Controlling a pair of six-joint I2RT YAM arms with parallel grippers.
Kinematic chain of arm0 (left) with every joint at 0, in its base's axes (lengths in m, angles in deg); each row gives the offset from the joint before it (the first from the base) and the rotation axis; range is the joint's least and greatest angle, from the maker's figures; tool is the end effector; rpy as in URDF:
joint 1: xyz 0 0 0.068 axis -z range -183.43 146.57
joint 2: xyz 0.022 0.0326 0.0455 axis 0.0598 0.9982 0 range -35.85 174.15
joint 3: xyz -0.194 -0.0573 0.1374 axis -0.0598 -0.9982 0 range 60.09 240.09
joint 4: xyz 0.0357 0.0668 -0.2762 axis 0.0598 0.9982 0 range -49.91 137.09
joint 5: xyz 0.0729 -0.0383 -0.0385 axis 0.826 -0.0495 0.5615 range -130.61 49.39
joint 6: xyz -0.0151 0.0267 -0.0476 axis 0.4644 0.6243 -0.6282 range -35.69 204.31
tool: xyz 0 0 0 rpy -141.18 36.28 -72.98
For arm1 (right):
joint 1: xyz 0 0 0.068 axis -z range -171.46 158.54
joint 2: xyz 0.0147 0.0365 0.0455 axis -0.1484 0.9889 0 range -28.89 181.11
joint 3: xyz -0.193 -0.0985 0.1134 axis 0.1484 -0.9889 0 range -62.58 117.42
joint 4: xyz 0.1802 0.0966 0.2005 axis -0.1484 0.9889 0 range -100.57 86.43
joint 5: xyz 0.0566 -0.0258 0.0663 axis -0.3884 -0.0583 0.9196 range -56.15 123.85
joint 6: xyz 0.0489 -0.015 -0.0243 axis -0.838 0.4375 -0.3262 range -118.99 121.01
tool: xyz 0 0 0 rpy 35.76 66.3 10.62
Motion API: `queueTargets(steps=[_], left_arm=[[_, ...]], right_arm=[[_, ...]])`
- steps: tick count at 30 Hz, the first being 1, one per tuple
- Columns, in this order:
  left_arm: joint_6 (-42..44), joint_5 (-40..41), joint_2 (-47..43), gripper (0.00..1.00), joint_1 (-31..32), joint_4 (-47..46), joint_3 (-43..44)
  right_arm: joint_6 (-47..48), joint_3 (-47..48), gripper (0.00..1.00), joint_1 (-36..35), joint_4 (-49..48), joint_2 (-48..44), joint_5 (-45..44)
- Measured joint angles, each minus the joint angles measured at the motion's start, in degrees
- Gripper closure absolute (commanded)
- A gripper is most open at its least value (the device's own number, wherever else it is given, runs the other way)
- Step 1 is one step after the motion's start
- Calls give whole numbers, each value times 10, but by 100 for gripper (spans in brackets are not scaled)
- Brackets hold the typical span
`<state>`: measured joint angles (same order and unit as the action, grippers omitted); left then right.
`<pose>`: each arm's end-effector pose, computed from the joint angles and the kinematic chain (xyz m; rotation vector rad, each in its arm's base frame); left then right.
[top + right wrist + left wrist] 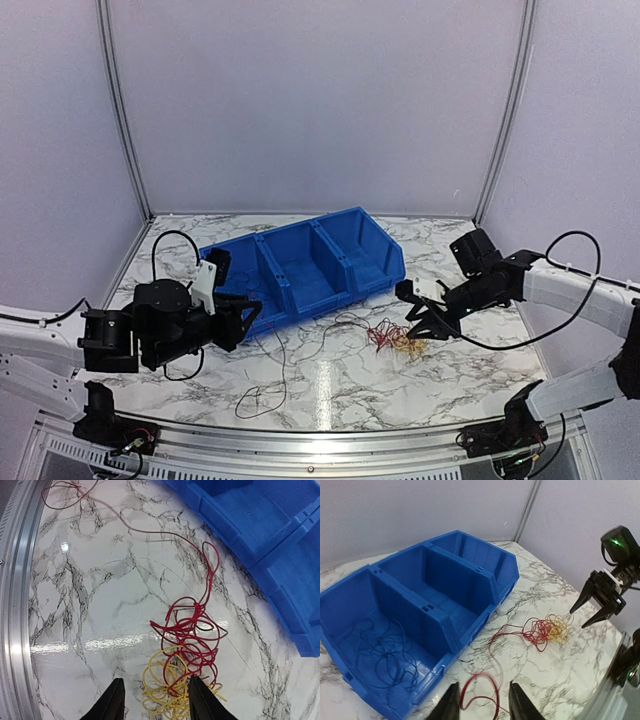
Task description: Untangle the cables
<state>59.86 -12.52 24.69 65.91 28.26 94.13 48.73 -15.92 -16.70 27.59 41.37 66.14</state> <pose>0.1161 -0.2551 0.2228 0.3703 1.8174 -0.7152 0.2301 0.1318 0.1861 -1.6292 1.8978 0.5859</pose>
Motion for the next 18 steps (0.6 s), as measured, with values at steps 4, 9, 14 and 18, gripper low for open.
queueTargets(steps=[4,9,14,18], left_arm=[[-1,-2,-42,33,0,89,23],[2,5,-70,32,0,193,64],[14,7,-31,33,0,200,74],[12,-11,101,34,0,165,113]], right_arm=[[-26,16,54,-47,-28,65,-45],[-54,82,52,-79,-50,170,-99],[-78,115,50,-103,-67,223,-130],[-94,125,49,-117,-77,252,-157]])
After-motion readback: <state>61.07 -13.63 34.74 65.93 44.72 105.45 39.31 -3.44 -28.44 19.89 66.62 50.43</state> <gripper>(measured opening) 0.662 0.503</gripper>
